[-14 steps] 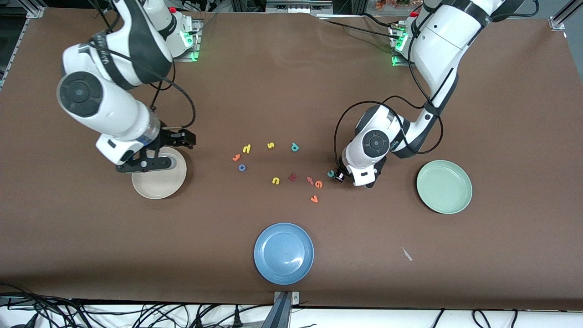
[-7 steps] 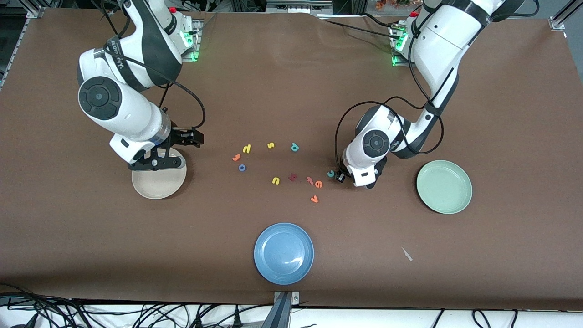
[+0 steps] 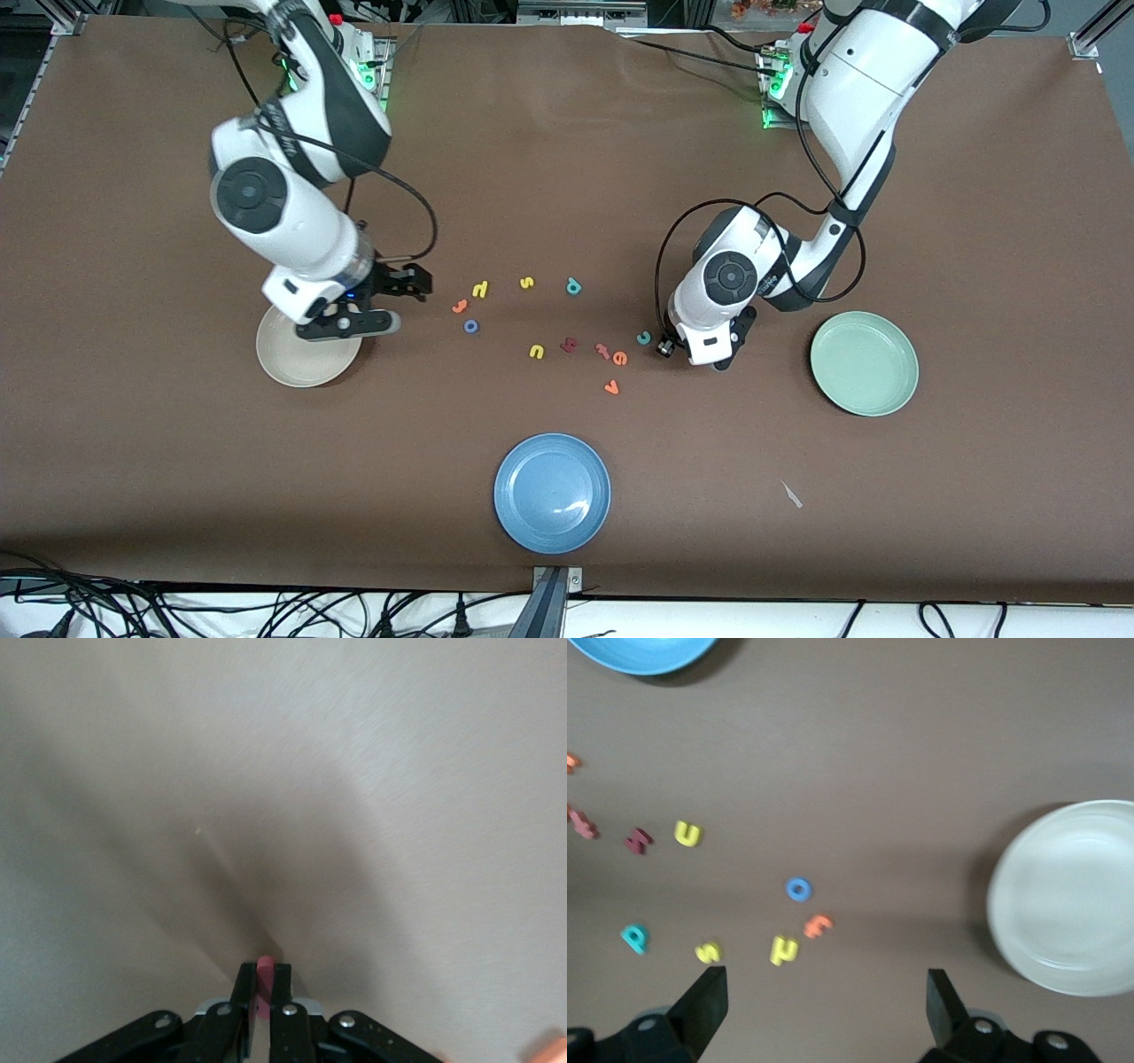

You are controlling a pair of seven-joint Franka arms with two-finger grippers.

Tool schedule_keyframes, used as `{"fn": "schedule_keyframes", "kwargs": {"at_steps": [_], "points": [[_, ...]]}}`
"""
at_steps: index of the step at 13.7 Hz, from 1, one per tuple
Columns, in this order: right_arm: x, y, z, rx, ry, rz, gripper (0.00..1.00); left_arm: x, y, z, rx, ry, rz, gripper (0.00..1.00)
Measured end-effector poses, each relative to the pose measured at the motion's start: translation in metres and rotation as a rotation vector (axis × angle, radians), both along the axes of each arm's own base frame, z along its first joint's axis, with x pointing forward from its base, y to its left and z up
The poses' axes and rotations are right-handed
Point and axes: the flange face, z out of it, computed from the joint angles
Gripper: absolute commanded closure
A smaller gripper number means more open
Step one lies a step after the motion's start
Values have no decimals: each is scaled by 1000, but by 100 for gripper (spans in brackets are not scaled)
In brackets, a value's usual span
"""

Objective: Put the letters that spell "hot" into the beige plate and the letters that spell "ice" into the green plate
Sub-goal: 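Carry the pink letter onto the green plate and open the left gripper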

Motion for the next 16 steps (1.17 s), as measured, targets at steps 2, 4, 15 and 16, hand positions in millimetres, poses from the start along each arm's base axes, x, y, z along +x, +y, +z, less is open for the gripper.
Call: {"fn": "schedule_keyframes", "kwargs": {"at_steps": [2,4,15,16], "points": [[-9,31,-29,35,-11,-8,1,23,21,29,-14,-53,-24,100],[-21,42,-53,11,-12,16,1,45,67,62,0,-74,-83,100],[-26,45,-150,-34,-50,67,1,64,353,62,-27,9,-553,100],[-26,45,-151,-37,-51,71,1,62,373,56,-39,13,-574,100]]}}
